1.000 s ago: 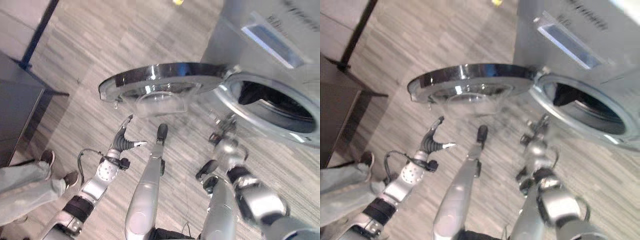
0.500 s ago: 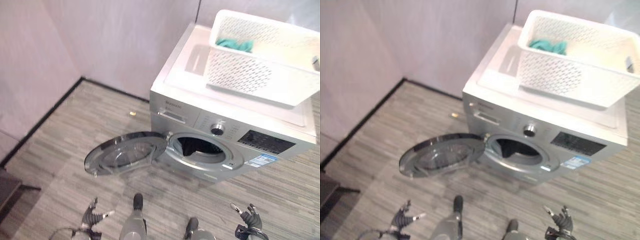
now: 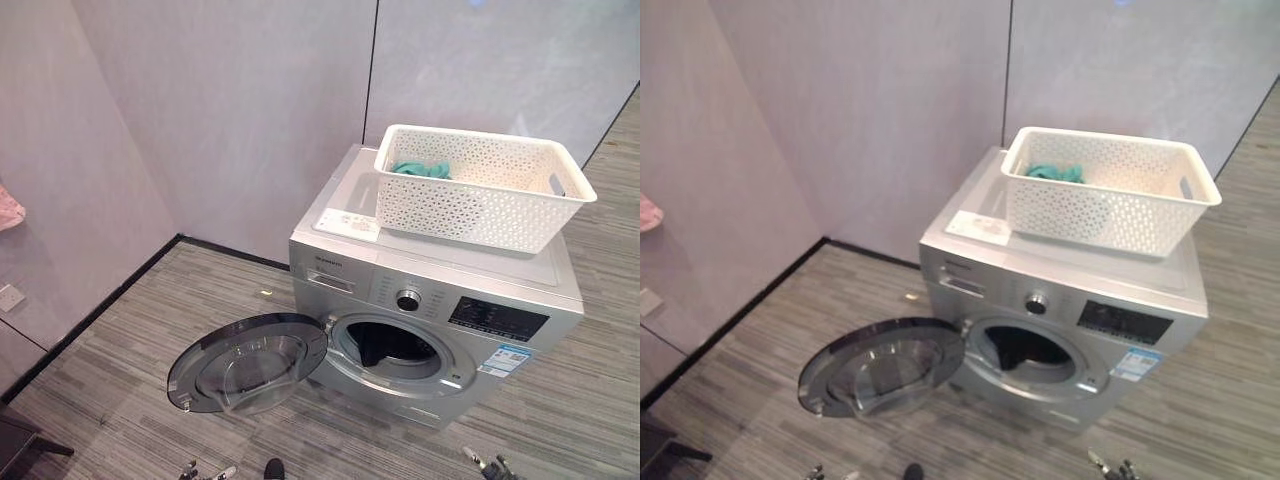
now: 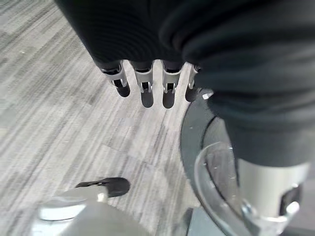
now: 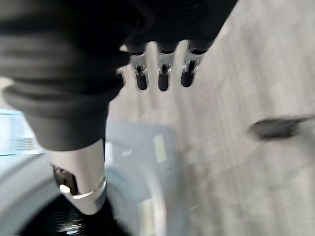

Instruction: Grab the laundry basket,head to the washer,open it,put in the laundry and shut it.

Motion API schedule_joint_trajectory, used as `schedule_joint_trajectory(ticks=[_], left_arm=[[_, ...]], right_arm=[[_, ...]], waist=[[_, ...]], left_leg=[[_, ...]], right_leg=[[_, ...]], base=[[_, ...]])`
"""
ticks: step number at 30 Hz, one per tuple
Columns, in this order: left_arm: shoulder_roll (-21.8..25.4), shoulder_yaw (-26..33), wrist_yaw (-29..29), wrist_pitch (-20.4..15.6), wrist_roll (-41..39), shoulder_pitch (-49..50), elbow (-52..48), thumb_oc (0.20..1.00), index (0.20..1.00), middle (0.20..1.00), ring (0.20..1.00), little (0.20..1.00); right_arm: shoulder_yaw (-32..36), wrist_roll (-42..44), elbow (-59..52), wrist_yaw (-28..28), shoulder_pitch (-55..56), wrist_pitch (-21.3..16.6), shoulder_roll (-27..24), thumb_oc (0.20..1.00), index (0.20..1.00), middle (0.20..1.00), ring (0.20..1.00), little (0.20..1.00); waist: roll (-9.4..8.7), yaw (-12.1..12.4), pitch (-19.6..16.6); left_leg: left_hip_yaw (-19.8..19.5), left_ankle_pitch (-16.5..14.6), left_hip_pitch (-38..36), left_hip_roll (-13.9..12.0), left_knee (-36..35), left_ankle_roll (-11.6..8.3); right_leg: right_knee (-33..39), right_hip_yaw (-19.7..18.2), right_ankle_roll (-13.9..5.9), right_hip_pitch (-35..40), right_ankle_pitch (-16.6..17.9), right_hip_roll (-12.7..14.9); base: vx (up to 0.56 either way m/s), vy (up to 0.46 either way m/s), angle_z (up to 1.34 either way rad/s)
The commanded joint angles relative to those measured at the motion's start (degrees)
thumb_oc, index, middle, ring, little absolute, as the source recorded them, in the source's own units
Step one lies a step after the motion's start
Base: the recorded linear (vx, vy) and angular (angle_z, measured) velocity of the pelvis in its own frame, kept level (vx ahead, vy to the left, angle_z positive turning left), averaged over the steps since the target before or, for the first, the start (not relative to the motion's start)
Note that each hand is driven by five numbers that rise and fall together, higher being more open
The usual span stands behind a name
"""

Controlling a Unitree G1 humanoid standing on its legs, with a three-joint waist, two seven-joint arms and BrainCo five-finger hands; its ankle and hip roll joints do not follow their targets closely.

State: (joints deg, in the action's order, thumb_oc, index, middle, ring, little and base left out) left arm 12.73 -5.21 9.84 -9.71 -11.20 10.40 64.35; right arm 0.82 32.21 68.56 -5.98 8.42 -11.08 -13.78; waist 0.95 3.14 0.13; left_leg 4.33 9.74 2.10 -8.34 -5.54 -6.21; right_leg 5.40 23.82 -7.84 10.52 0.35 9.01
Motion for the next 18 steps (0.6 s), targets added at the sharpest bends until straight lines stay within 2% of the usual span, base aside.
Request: schedule_joint_trajectory(ticks=[1,3,8,9,18], left_arm=[[0.1,0.3,0.3,-0.9,-0.2,-3.0,0.7,1.0,1.0,1.0,1.0,1.0],[-0.3,0.3,0.1,-0.8,-0.4,-3.3,1.5,1.0,1.0,1.0,1.0,1.0],[-0.4,0.5,0.0,-0.7,-0.8,-3.4,2.1,1.0,1.0,1.0,1.0,1.0],[0.4,3.8,-0.5,0.4,-6.5,-5.0,4.8,1.0,1.0,1.0,1.0,1.0],[-0.1,1.4,-1.1,-0.1,-5.8,-5.7,3.1,1.0,1.0,1.0,1.0,1.0]], right_arm=[[-0.4,-2.8,-1.9,0.5,-2.4,-0.4,-0.7,1.0,1.0,1.0,1.0,1.0],[-0.3,-2.8,-0.6,0.5,-2.3,-0.3,-0.6,1.0,1.0,1.0,1.0,1.0],[-0.4,-3.0,0.2,0.7,-2.7,0.0,-0.4,1.0,1.0,1.0,1.0,1.0],[-4.5,-3.2,-4.2,2.3,-6.1,2.0,-0.4,1.0,1.0,1.0,1.0,1.0],[-4.2,-2.8,-3.0,2.3,-5.7,1.9,0.3,1.0,1.0,1.0,1.0,1.0]], waist=[[1.0,0.8,2.5],[1.31,0.8,2.5],[1.37,0.8,2.4],[-2.74,0.9,4.9],[-1.72,-0.1,4.3]], left_leg=[[0.0,-1.8,3.0,0.8,0.5,1.38],[0.1,-1.0,3.6,0.8,0.5,1.91],[-0.2,-1.1,3.9,0.9,0.5,1.99],[0.1,-10.7,1.6,1.5,5.5,3.06],[-0.1,-9.4,-0.9,1.3,1.8,2.49]], right_leg=[[-7.3,0.4,2.45,0.7,-9.6,0.0],[-7.2,0.9,2.66,0.4,-8.6,-0.1],[-7.0,0.9,2.6,0.1,-8.5,-0.2],[-0.4,-7.7,0.93,-4.9,-2.7,0.7],[-0.4,-7.7,0.63,-4.4,-2.8,0.5]], base=[[0.05,-0.034,-0.01],[-0.02,0.016,0.01],[-0.01,0.007,0.03],[0.01,0.006,0.03],[0.0,0.007,-0.08]])
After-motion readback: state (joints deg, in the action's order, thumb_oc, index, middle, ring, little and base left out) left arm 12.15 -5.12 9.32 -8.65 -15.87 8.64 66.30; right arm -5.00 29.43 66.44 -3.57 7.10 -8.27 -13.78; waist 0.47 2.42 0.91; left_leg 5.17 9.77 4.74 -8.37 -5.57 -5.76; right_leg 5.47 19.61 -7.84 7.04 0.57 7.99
